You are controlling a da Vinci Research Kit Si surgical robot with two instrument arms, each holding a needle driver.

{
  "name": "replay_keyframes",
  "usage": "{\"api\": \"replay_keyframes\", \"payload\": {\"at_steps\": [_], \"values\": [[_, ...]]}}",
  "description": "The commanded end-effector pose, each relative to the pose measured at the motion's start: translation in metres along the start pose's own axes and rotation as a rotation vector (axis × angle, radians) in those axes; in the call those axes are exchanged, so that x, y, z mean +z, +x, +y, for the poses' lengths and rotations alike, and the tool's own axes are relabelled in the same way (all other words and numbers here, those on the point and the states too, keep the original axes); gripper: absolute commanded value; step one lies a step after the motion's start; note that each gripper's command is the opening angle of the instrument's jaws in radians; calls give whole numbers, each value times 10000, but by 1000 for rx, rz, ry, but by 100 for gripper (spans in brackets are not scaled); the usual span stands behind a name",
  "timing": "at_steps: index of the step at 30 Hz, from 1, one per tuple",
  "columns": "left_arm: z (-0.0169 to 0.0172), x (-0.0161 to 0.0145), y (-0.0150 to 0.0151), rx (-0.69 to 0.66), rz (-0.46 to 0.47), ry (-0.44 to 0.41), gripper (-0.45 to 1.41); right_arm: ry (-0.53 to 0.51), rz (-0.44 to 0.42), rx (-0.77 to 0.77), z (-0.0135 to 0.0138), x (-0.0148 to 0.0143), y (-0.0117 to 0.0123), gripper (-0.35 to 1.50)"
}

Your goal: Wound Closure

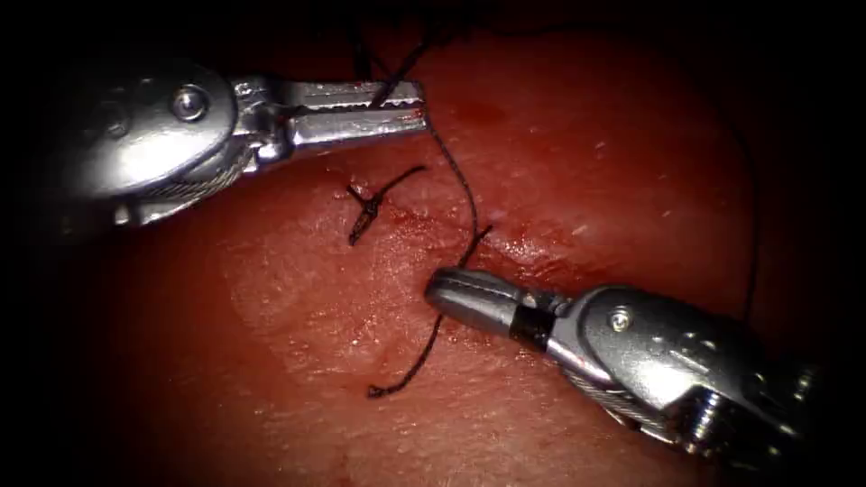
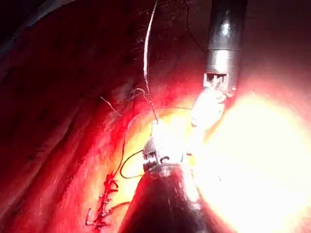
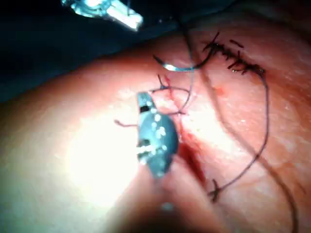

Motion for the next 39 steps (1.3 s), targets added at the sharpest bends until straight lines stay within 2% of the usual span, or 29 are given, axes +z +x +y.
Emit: {"api": "replay_keyframes", "payload": {"at_steps": [1, 6, 10, 16, 22, 28, 34, 39], "values": [[3, 3, -5, -1, 2, -5, -45, 6, 3, -2, 4, 11, -4, -35], [18, -12, -24, -8, 7, -24, -45, 7, 6, -4, 14, 27, -3, -35], [28, -17, -32, -12, 46, -24, -45, 21, 12, -9, 16, 45, -1, -35], [41, -17, -33, -5, 78, -37, -45, 28, -45, -13, 14, 80, 0, -35], [60, -19, -33, 3, 104, -60, -45, 19, -52, -10, 27, 108, 2, -35], [80, -22, -40, 3, 146, -64, -45, 43, -8, -6, 43, 137, 14, -35], [95, -21, -50, -20, 160, -65, -45, 70, -1, 3, 36, 174, 14, -35], [102, -24, -51, -40, 170, -72, -45, 58, 19, 7, 39, 181, 14, -35]]}}
